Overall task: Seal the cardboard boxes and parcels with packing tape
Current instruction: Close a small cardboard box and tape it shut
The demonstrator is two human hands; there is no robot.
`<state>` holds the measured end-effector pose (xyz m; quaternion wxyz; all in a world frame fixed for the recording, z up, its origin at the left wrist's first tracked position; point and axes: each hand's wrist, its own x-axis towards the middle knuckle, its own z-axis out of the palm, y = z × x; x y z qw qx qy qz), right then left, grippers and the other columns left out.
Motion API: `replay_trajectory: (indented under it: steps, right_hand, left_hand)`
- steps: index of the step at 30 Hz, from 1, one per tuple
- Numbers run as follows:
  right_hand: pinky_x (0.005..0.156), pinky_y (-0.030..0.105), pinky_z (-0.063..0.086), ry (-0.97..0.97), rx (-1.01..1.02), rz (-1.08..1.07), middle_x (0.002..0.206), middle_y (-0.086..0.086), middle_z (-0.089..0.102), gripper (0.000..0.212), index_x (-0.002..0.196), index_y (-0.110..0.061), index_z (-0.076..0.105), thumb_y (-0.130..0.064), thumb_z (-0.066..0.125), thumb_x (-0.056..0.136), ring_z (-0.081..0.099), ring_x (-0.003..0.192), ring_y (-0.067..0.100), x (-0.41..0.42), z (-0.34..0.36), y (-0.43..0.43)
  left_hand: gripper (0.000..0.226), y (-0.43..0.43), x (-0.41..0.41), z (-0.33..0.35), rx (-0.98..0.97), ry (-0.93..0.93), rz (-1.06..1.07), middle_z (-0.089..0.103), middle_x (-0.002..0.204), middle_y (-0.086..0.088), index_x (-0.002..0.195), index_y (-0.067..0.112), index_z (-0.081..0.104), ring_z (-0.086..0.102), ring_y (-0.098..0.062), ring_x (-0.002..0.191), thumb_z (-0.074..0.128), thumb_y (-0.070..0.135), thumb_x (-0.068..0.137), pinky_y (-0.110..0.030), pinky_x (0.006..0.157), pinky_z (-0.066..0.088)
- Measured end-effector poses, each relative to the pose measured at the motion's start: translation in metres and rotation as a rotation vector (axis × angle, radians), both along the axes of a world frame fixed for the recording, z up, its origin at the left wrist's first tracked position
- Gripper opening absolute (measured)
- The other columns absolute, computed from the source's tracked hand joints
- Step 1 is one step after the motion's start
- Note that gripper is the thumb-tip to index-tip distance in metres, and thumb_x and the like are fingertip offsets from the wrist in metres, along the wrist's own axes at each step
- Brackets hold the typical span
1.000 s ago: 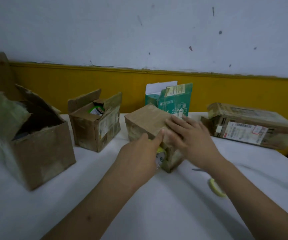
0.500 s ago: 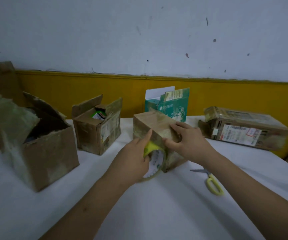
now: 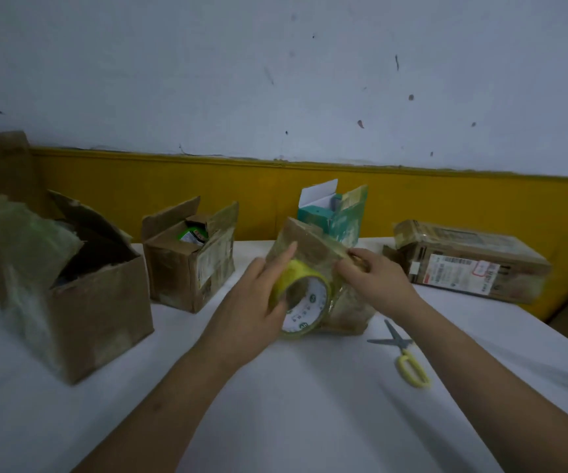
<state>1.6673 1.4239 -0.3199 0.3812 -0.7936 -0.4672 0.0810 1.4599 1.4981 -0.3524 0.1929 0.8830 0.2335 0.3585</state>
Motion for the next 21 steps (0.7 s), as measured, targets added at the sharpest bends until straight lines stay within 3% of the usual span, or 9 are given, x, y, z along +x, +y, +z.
replay_trajectory:
  steps: [3, 5, 9, 11, 13, 16, 18, 20, 21]
  right_hand:
    - [0.085, 0.035, 0.053, 0.268, -0.016, -0.006, 0.112, -0.004, 0.066, 0.036, 0.114, -0.032, 0.067, -0.055, 0.055, 0.090, 0.062, 0.098, 0.017, 0.007, 0.003, -0.003]
    - [0.083, 0.038, 0.057, 0.447, -0.042, -0.024, 0.105, -0.001, 0.071, 0.031, 0.099, -0.033, 0.067, -0.060, 0.056, 0.088, 0.067, 0.093, 0.020, 0.009, 0.006, -0.004]
    - [0.069, 0.032, 0.053, 0.549, -0.090, -0.059, 0.102, 0.001, 0.069, 0.040, 0.108, -0.026, 0.063, -0.060, 0.056, 0.088, 0.065, 0.090, 0.020, 0.016, 0.005, 0.001]
    - [0.077, 0.036, 0.055, 0.619, -0.178, -0.055, 0.112, 0.004, 0.066, 0.055, 0.117, -0.023, 0.060, -0.066, 0.054, 0.083, 0.064, 0.099, 0.026, 0.017, -0.002, 0.002]
    - [0.088, 0.038, 0.050, 0.618, -0.274, -0.060, 0.121, 0.003, 0.062, 0.065, 0.123, -0.020, 0.058, -0.071, 0.047, 0.084, 0.061, 0.107, 0.030, 0.018, -0.011, 0.002]
    - [0.087, 0.037, 0.046, 0.168, -0.169, -0.075, 0.118, 0.007, 0.065, 0.050, 0.114, -0.019, 0.067, -0.056, 0.038, 0.097, 0.059, 0.105, 0.026, 0.017, -0.012, 0.002]
    - [0.098, 0.041, 0.046, -0.264, -0.024, -0.051, 0.137, 0.003, 0.060, 0.042, 0.129, -0.031, 0.062, -0.047, 0.036, 0.101, 0.055, 0.120, 0.027, 0.011, -0.009, 0.002]
    - [0.114, 0.048, 0.029, -0.503, 0.011, 0.050, 0.159, -0.008, 0.030, 0.056, 0.146, -0.041, 0.041, -0.060, 0.026, 0.096, 0.028, 0.145, 0.025, -0.006, -0.012, 0.001]
    - [0.117, 0.051, 0.023, -0.528, -0.035, 0.110, 0.162, -0.011, 0.020, 0.068, 0.148, -0.044, 0.035, -0.073, 0.020, 0.088, 0.016, 0.149, 0.025, -0.017, -0.016, 0.002]
  left_hand:
    - [0.068, 0.002, -0.002, 0.012, 0.204, 0.086, 0.019, 0.026, 0.090, 0.007, 0.149, 0.044, 0.038, 0.041, -0.012, 0.072, 0.047, 0.009, 0.091, -0.013, 0.053, 0.030]
    - [0.066, 0.006, -0.003, 0.013, 0.192, 0.213, 0.050, 0.024, 0.086, 0.007, 0.147, 0.047, 0.039, 0.038, -0.013, 0.069, 0.046, 0.010, 0.093, -0.015, 0.050, 0.024]
    - [0.068, 0.013, -0.003, 0.011, 0.101, 0.287, 0.053, 0.028, 0.086, 0.007, 0.147, 0.053, 0.031, 0.045, -0.015, 0.074, 0.042, 0.009, 0.096, -0.028, 0.059, 0.040]
    - [0.070, 0.015, -0.003, 0.008, 0.088, 0.312, 0.048, 0.027, 0.089, 0.007, 0.146, 0.056, 0.029, 0.043, -0.012, 0.073, 0.040, 0.008, 0.096, -0.029, 0.057, 0.039]
    - [0.072, 0.020, -0.001, 0.003, 0.061, 0.312, 0.028, 0.029, 0.088, 0.008, 0.145, 0.057, 0.031, 0.039, -0.006, 0.072, 0.040, 0.005, 0.096, -0.019, 0.054, 0.032]
    - [0.068, 0.019, 0.006, 0.000, 0.077, 0.285, 0.015, 0.032, 0.086, 0.013, 0.146, 0.053, 0.034, 0.039, -0.006, 0.074, 0.041, 0.006, 0.097, -0.015, 0.057, 0.034]
    - [0.067, 0.018, 0.008, -0.001, 0.079, 0.273, 0.011, 0.033, 0.090, 0.010, 0.146, 0.053, 0.033, 0.040, -0.008, 0.077, 0.041, 0.008, 0.097, -0.014, 0.057, 0.035]
    - [0.068, 0.017, 0.008, -0.004, 0.075, 0.274, 0.002, 0.036, 0.095, 0.008, 0.147, 0.054, 0.030, 0.044, -0.011, 0.082, 0.042, 0.009, 0.097, -0.016, 0.058, 0.037]
    - [0.069, 0.016, 0.007, -0.007, 0.075, 0.281, -0.004, 0.037, 0.097, 0.008, 0.148, 0.054, 0.029, 0.046, -0.012, 0.085, 0.043, 0.010, 0.097, -0.019, 0.060, 0.039]
